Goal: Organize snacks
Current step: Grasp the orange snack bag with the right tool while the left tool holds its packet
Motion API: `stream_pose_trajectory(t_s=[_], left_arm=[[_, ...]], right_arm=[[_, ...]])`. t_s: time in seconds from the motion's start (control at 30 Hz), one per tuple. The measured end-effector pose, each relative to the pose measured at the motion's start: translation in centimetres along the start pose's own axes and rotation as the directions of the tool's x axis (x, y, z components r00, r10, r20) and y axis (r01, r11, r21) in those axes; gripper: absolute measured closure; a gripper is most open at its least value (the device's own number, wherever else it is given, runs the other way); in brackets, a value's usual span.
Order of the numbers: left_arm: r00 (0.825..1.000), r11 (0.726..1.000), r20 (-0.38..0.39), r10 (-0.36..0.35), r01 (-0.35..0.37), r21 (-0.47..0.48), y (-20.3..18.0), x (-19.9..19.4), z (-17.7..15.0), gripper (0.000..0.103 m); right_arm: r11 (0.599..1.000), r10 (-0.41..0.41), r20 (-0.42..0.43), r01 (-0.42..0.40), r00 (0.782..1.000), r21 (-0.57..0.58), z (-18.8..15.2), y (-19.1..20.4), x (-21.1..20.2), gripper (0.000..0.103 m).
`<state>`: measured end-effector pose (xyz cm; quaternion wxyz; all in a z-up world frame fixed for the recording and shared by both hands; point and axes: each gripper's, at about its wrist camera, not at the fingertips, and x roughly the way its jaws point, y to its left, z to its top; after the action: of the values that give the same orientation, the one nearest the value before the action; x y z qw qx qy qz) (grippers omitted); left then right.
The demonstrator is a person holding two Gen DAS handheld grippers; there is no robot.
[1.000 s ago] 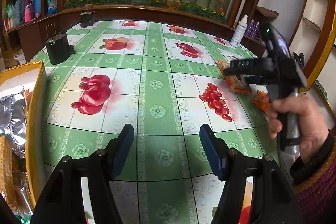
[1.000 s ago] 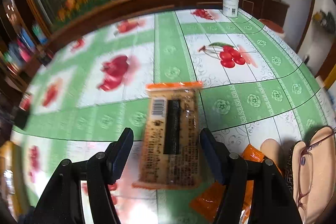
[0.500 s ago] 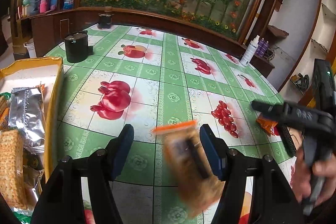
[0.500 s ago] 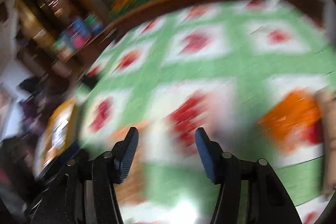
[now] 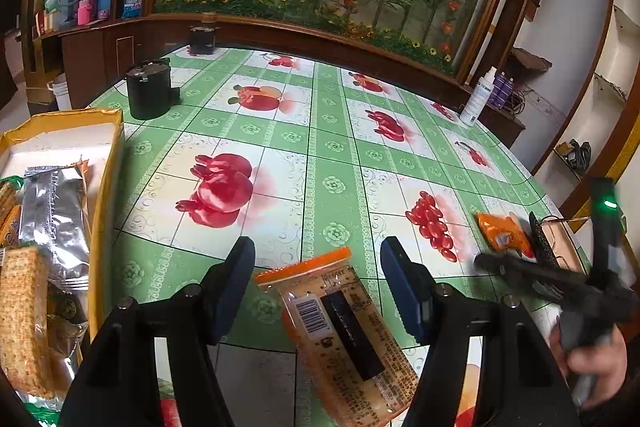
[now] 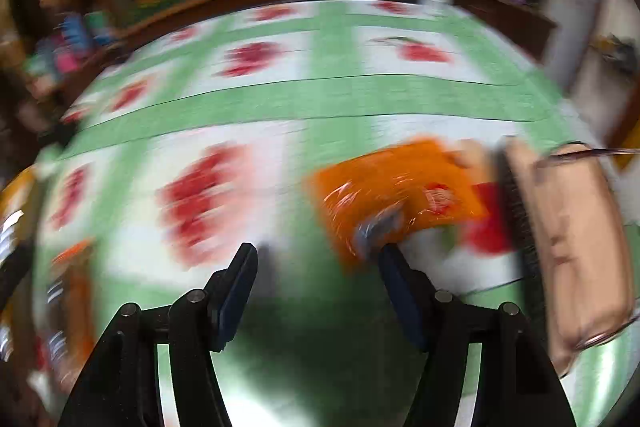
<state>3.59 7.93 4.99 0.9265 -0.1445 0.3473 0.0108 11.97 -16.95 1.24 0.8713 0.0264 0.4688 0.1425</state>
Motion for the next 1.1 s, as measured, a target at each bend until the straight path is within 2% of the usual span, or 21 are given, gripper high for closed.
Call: stream_pose_trajectory(t_s=[0.03,0.07,0.1,0.17,0.2,0.23,0.3,0.4,0.53,0.67,0.77,0.8,0.83,0.9,1.03,1.1], left_arm=[[1.000,1.000,0.000,0.002,-0.002,0.000,0.0,0.0,0.0,0.039],[1.000,1.000,-0.001,0.002,-0.002,0.000,0.0,0.0,0.0,0.039],[1.000,1.000,-0.002,0.002,-0.002,-0.001,0.0,0.1,-0.1,0.039],[1.000,1.000,-0.001,0.003,-0.003,0.001,0.0,0.1,0.0,0.039],[1.000,1.000,-0.001,0.003,-0.003,0.003,0.0,0.1,-0.1,0.039],[1.000,1.000,-0.002,0.003,-0.003,0.006,0.0,0.1,-0.1,0.039],[1.000,1.000,-0.006,0.004,-0.004,0.011,-0.1,0.2,-0.1,0.039],[1.000,1.000,-0.006,0.006,-0.006,0.012,-0.2,0.3,-0.1,0.039],[1.000,1.000,-0.009,0.006,-0.005,0.003,-0.1,0.4,0.0,0.039],[1.000,1.000,-0.004,0.006,-0.006,0.009,-0.1,0.3,-0.1,0.039],[1.000,1.000,-0.005,0.007,-0.007,0.009,-0.1,0.3,-0.1,0.039],[1.000,1.000,-0.006,0.008,-0.008,0.008,0.0,0.3,0.0,0.039],[1.000,1.000,-0.006,0.008,-0.008,0.006,0.0,0.3,-0.1,0.039],[1.000,1.000,-0.010,0.009,-0.009,0.000,0.1,0.3,-0.1,0.039],[1.000,1.000,-0.005,0.008,-0.008,0.000,0.1,0.2,-0.1,0.039],[1.000,1.000,-0.003,-0.009,0.009,-0.010,0.2,-0.1,-0.1,0.039]], right_arm=[[0.992,0.123,0.003,-0.123,0.992,0.021,-0.5,0.3,-0.7,0.038],[0.981,0.178,0.052,-0.181,0.983,0.067,-0.8,-0.1,-1.8,0.038],[0.980,0.162,0.100,-0.171,0.982,0.097,-0.8,-0.6,-2.9,0.038],[0.984,0.079,0.180,-0.106,0.980,0.145,-0.6,-1.8,-4.9,0.036],[0.980,0.022,0.206,-0.061,0.978,0.188,-0.3,-2.9,-5.6,0.035],[0.977,0.001,0.209,-0.046,0.978,0.210,-0.1,-3.5,-5.7,0.035],[0.977,0.011,0.194,-0.052,0.981,0.207,0.7,-4.7,-5.3,0.035],[0.983,-0.035,0.160,0.005,0.987,0.182,1.9,-5.7,-3.4,0.033],[0.982,-0.045,0.092,0.027,0.995,0.185,3.3,-6.8,0.0,0.033],[0.984,0.044,0.062,-0.054,0.997,0.169,2.9,-6.4,0.2,0.033],[0.973,0.184,0.022,-0.186,0.983,0.138,2.1,-4.8,0.3,0.031],[0.971,0.206,0.027,-0.208,0.978,0.121,1.8,-4.2,0.1,0.031],[0.976,0.188,0.040,-0.191,0.981,0.109,1.7,-3.8,0.0,0.031],[0.994,0.098,0.056,-0.101,0.994,0.049,1.9,-2.8,0.0,0.030],[0.997,0.071,0.043,-0.072,0.997,0.031,2.5,-1.5,1.6,0.030],[1.000,0.026,0.041,-0.025,0.999,-0.014,2.5,-0.4,2.1,0.030]])
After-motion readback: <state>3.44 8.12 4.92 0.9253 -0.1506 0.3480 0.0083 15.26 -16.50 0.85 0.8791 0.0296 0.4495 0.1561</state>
